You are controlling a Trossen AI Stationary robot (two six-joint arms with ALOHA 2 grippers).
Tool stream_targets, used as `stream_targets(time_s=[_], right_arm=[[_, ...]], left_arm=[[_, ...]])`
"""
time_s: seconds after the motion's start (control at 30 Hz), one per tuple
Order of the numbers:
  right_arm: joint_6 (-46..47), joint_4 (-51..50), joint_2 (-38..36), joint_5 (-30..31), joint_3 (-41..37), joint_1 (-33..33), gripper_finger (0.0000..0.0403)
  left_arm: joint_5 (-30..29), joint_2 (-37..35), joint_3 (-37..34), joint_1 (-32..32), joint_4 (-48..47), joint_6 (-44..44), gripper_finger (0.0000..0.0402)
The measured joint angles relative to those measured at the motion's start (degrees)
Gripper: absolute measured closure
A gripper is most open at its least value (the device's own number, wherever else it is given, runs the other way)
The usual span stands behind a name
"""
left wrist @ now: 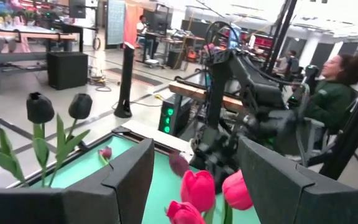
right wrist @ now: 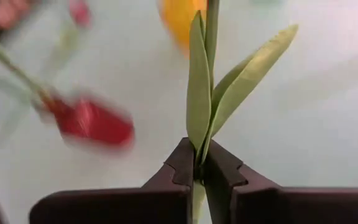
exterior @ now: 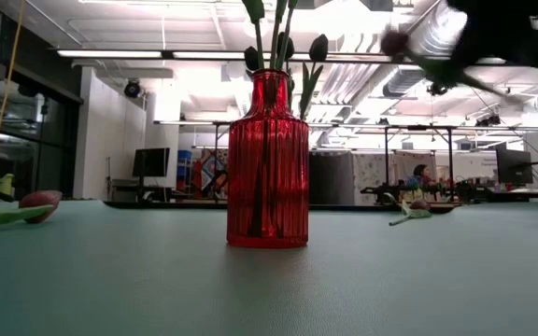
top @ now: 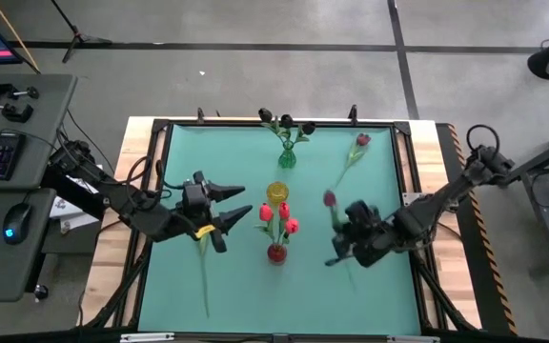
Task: Sort flowers into vase by color
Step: Put the bottom right dark red tulip into the yellow vase
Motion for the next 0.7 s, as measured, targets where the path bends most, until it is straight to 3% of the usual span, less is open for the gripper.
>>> stream_targets(time_s=[0.13, 0.27, 0.37, 0.53, 0.7], right_arm=[[-22.2, 15.5, 0.0, 9.5, 1.7, -7.1, 0.04], [-47.1, 36.9, 0.0, 3.3, 1.6, -15.4, 0.0401], [-59.7, 48.4, -0.1, -2.3, 1.5, -20.7, 0.0402], [-70.3, 60.6, -0.3, -12.2, 1.5, -28.1, 0.0402], [-72.7, 63.1, 1.2, -18.0, 1.5, -33.1, 0.0402]], left_arm=[[0.0, 0.0, 0.0, 0.0, 1.9, 0.1, 0.0181], [0.0, 0.0, 0.0, 0.0, 3.1, 0.1, 0.0181], [0.0, 0.0, 0.0, 0.0, 5.4, 0.1, 0.0181], [-0.5, 0.0, 0.0, 0.0, 9.7, 0.1, 0.0181], [-1.8, 0.0, 0.0, 0.0, 10.6, 0.0, 0.0181]])
